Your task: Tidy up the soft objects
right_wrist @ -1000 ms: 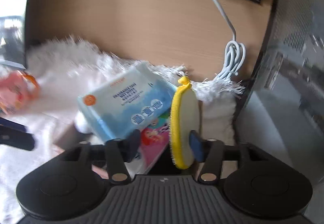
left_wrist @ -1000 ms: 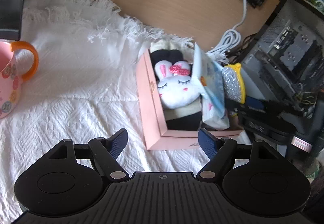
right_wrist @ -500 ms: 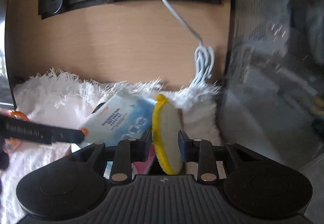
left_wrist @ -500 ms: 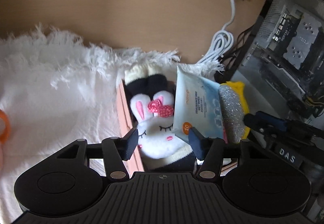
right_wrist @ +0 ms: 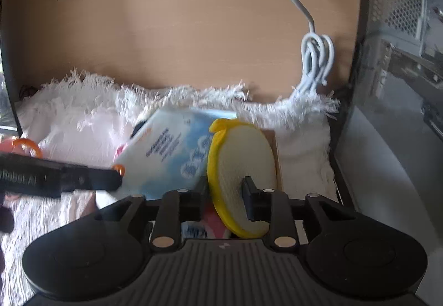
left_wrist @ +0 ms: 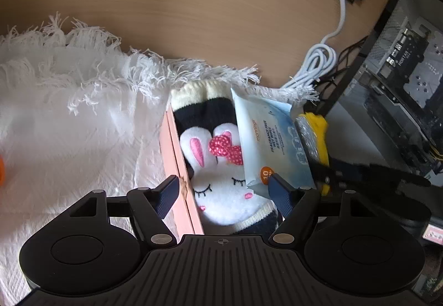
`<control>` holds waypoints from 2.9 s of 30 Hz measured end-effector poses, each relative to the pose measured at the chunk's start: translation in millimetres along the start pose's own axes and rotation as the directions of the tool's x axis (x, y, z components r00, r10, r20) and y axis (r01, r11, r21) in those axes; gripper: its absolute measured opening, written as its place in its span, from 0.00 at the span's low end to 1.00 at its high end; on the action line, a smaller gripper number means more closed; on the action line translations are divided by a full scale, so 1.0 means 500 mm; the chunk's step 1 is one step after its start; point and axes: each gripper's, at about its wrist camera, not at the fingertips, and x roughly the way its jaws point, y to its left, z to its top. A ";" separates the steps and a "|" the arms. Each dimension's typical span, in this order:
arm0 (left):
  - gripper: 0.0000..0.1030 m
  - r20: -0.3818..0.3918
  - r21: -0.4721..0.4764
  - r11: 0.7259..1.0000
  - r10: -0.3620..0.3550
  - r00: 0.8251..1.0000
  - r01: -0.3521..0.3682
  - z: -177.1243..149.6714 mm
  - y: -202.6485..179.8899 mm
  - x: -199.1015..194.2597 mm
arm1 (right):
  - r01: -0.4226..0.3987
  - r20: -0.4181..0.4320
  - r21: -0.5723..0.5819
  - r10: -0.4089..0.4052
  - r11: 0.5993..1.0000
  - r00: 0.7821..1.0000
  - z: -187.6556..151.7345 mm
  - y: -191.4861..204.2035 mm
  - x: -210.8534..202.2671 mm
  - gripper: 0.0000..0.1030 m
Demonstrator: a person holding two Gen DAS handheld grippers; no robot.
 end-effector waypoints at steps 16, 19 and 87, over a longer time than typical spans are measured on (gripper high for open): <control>0.70 0.197 -0.002 0.989 0.145 0.970 -0.147 -0.227 -0.037 -0.190 | 0.036 0.010 -0.022 -0.036 0.999 0.999 -0.168 0.022 -0.215 0.84; 0.70 0.141 -0.026 0.987 0.163 0.976 -0.161 -0.316 -0.065 -0.166 | 0.016 -0.089 -0.010 -0.017 1.000 0.996 -0.230 0.017 -0.190 0.84; 0.75 0.159 0.094 0.913 0.380 0.911 -0.397 -0.387 -0.132 -0.042 | 0.032 -0.048 0.021 -0.031 0.999 0.998 -0.298 -0.039 -0.109 1.00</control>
